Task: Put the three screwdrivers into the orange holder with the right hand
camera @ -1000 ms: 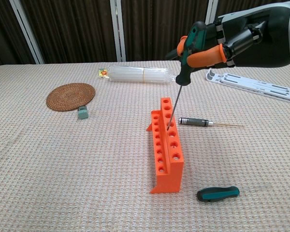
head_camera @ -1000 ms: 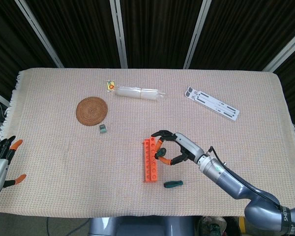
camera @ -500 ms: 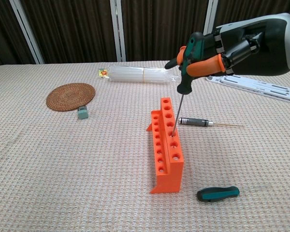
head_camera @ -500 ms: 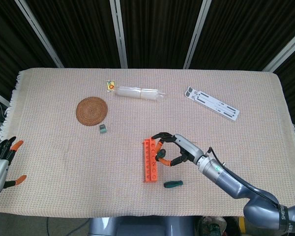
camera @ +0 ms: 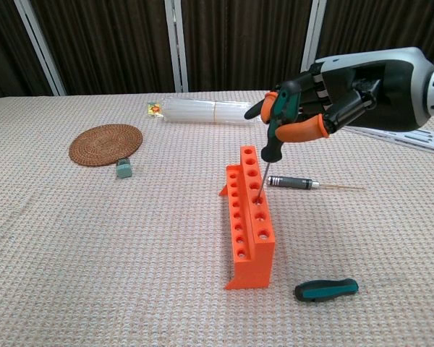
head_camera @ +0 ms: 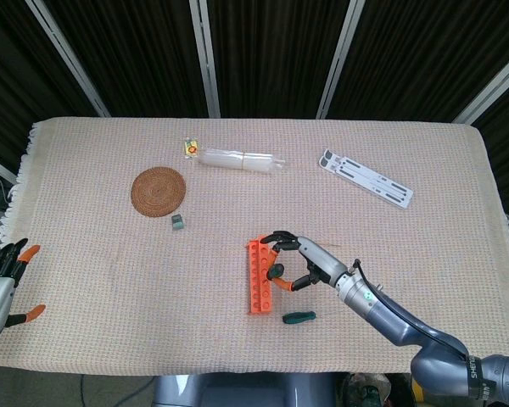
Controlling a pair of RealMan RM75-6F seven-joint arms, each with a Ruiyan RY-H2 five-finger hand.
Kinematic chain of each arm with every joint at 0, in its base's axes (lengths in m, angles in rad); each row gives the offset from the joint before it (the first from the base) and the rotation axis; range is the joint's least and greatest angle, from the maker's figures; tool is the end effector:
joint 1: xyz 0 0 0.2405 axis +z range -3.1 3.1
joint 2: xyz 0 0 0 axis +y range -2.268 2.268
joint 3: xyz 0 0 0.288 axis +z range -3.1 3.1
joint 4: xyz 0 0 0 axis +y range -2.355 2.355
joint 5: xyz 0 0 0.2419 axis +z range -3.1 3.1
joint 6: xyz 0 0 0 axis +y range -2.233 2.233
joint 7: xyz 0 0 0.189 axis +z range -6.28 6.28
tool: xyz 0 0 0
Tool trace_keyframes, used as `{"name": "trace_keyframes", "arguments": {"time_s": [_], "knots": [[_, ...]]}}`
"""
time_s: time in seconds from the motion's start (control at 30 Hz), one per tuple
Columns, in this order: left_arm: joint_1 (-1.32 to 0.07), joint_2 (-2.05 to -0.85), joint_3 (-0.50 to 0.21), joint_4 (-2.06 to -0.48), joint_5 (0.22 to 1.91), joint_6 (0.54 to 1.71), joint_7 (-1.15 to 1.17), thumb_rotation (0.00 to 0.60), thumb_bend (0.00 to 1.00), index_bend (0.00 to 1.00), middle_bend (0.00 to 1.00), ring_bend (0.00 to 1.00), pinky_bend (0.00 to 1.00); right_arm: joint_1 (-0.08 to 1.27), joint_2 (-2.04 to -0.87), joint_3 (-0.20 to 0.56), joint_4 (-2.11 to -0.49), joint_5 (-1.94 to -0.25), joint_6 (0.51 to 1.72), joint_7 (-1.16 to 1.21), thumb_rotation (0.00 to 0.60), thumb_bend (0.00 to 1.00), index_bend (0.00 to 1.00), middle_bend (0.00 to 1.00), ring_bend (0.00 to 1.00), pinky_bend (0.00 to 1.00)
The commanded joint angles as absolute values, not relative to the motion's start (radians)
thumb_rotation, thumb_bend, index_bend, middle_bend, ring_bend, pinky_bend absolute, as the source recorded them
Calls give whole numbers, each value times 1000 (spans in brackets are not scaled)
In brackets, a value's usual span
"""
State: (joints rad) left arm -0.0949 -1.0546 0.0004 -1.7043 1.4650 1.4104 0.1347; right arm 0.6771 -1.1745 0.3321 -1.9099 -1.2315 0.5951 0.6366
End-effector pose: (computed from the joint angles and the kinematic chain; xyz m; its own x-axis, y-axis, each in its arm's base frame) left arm -0.3512 0.2197 0.1375 0.4878 0.1263 0.8638 0.8707 0.0008 -0.4918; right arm -0.0978 -0.3619 0.0055 -0.3280 -0.7164 0.6158 -0.8696 -0.0256 -0.4930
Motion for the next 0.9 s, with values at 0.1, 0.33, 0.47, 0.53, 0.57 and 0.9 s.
{"name": "trace_keyframes", "arguments": {"time_s": [0.1,0.33,0.47,0.53,0.57,0.9], "knots": [[-96,-1059,2,-1695,1464,1405,128,600,19,100,0,0,0,702,-1222,294,-1901,-1180,643,520,600,367,608,160,0,0],[-96,-1063,2,-1682,1458,1398,113,600,20,100,0,0,0,738,-1242,280,-1912,-1110,657,431,600,367,608,160,0,0],[-97,-1067,2,-1673,1455,1393,105,600,20,99,0,0,0,756,-1244,277,-1920,-1074,662,394,600,367,608,160,0,0],[-98,-1069,2,-1669,1454,1392,102,600,20,99,0,0,0,764,-1242,276,-1928,-1055,667,373,600,368,608,160,0,0],[-99,-1070,1,-1668,1454,1391,100,600,20,99,0,0,0,768,-1242,274,-1930,-1048,670,364,600,368,608,160,0,0],[-99,-1076,3,-1654,1455,1387,86,600,20,99,0,0,0,809,-1251,260,-1936,-976,674,290,600,367,608,160,0,0]]}}
